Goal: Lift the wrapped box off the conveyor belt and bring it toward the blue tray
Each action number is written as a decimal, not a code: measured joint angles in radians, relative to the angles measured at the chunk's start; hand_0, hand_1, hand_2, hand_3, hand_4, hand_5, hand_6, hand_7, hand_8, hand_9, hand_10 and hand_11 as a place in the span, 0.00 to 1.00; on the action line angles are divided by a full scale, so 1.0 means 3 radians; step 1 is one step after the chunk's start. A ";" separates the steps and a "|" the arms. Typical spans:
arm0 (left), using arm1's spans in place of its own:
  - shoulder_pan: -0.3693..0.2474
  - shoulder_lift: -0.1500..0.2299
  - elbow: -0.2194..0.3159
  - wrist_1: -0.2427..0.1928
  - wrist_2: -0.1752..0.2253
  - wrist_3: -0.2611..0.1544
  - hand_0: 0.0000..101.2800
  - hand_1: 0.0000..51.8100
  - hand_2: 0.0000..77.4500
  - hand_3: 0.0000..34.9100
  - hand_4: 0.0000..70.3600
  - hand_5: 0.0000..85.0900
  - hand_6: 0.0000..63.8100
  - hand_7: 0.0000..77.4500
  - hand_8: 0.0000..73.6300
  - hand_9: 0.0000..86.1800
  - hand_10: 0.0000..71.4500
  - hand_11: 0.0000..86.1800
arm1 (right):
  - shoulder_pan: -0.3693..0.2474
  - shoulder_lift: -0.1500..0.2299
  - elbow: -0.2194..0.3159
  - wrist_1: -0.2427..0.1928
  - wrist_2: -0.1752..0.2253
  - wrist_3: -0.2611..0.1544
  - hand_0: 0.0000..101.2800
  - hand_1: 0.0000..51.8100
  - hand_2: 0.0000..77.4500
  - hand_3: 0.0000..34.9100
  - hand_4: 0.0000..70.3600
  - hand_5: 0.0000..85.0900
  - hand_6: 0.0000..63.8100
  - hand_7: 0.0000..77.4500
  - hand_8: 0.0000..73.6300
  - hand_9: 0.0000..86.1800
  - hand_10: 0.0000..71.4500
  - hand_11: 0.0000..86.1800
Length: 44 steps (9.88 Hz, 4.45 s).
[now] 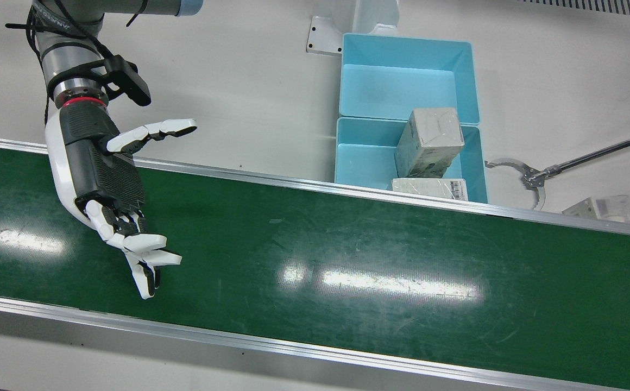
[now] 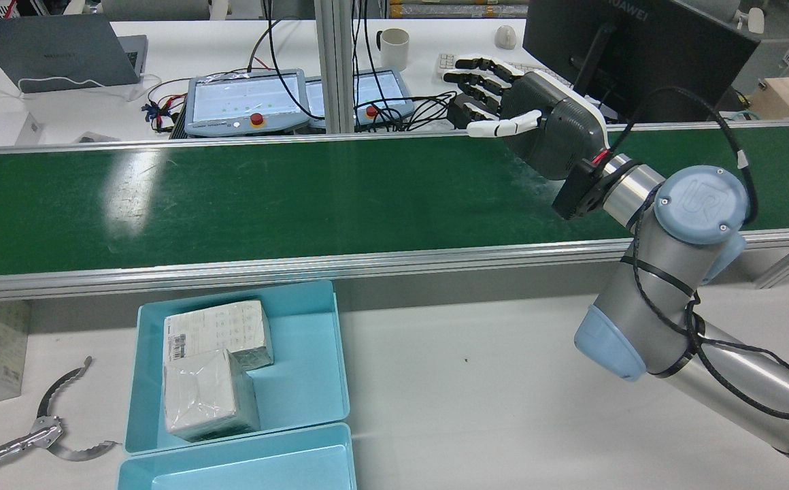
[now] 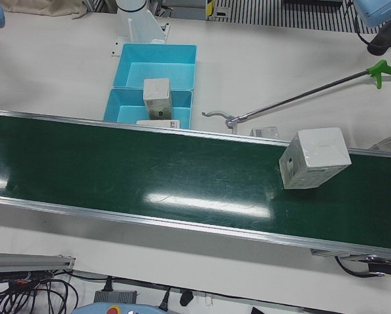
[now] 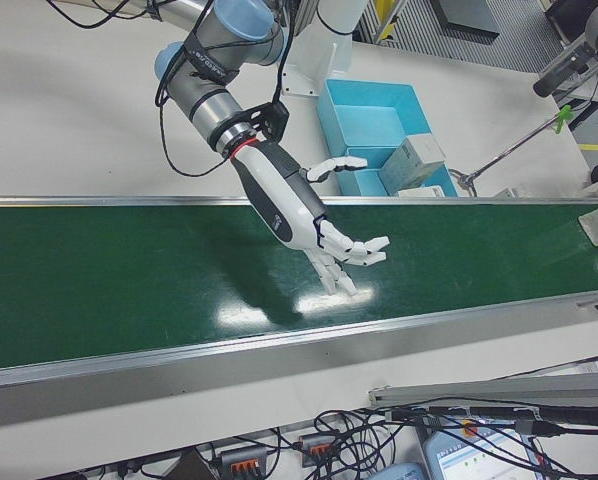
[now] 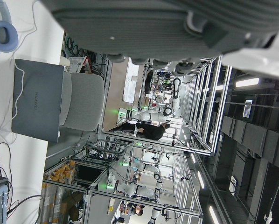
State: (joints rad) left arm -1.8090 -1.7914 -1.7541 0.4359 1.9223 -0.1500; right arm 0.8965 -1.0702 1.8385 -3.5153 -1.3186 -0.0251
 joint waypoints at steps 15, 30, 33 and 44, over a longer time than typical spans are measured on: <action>0.0000 0.0000 0.0000 0.0000 0.0000 0.0000 0.00 0.00 0.01 0.00 0.00 0.01 0.00 0.01 0.00 0.00 0.01 0.00 | 0.0005 -0.0021 0.0083 -0.0002 0.0006 0.0007 0.49 0.29 0.20 0.54 0.15 0.38 0.07 0.31 0.00 0.07 0.00 0.01; 0.0000 0.0000 0.0000 0.0000 0.0000 0.0000 0.00 0.00 0.01 0.00 0.00 0.01 0.00 0.01 0.00 0.00 0.01 0.00 | -0.0001 -0.0026 0.0110 -0.0007 -0.0002 0.0026 0.49 0.32 0.23 0.51 0.19 0.40 0.07 0.32 0.00 0.07 0.00 0.01; 0.0000 0.0000 0.0000 0.0000 0.0000 0.0000 0.00 0.00 0.01 0.00 0.00 0.01 0.00 0.00 0.00 0.00 0.00 0.00 | 0.0009 -0.0030 0.0108 -0.0004 -0.0002 0.0030 0.49 0.29 0.23 0.50 0.19 0.40 0.07 0.32 0.00 0.07 0.00 0.01; 0.0000 0.0000 0.0000 0.0000 0.0000 0.0000 0.00 0.00 0.01 0.00 0.00 0.01 0.00 0.00 0.00 0.00 0.01 0.00 | -0.0096 -0.0006 0.0072 -0.0013 0.0003 -0.0054 0.52 0.46 0.28 0.48 0.18 0.40 0.09 0.33 0.01 0.06 0.00 0.01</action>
State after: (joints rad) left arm -1.8090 -1.7914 -1.7541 0.4359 1.9222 -0.1500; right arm 0.8678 -1.0719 1.8600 -3.5192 -1.3177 -0.0412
